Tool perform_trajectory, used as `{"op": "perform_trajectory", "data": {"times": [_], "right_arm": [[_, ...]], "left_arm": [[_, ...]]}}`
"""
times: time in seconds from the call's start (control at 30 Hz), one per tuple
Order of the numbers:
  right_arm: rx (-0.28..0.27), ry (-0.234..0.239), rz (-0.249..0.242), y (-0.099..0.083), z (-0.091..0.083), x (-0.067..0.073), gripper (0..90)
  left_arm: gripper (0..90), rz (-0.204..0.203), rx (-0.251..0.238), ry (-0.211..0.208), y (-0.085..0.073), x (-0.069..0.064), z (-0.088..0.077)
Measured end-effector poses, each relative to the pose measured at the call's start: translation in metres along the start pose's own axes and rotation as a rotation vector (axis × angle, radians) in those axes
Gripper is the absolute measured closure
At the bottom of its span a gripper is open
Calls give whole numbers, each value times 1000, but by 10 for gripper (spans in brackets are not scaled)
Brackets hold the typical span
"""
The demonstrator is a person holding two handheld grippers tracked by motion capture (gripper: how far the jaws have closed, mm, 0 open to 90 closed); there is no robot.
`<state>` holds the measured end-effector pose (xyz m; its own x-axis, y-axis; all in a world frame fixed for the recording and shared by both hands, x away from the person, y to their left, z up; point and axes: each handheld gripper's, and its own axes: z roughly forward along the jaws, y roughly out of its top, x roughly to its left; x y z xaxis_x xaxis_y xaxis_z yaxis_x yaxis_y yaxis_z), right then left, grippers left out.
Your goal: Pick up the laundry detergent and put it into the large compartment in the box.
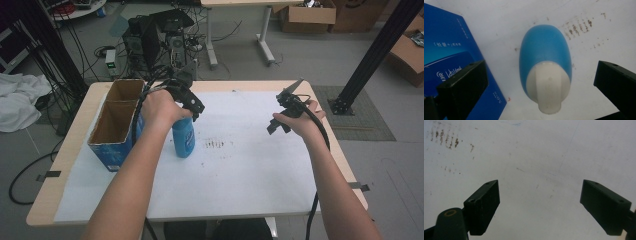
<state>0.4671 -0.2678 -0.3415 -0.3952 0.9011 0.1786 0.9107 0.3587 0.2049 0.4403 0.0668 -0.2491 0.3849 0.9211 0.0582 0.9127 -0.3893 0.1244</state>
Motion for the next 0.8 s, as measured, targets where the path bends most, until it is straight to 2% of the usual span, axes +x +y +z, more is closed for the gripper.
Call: {"op": "perform_trajectory", "data": {"times": [0.17, 0.4, 0.6, 0.8], "right_arm": [[-3, 0, -6, 0, 0, -1, 163], [-4, 2, -12, 0, 2, -1, 163], [1, 2, -10, -1, 3, -2, 163], [0, 5, -2, -2, 3, -6, 163]], "left_arm": [[1, 3, 17, 18, 2, -1, 7], [5, -10, 19, 6, 3, -1, 18], [8, -1, 34, 23, 4, -2, 26], [21, -2, 46, 16, 5, -2, 31]]}}
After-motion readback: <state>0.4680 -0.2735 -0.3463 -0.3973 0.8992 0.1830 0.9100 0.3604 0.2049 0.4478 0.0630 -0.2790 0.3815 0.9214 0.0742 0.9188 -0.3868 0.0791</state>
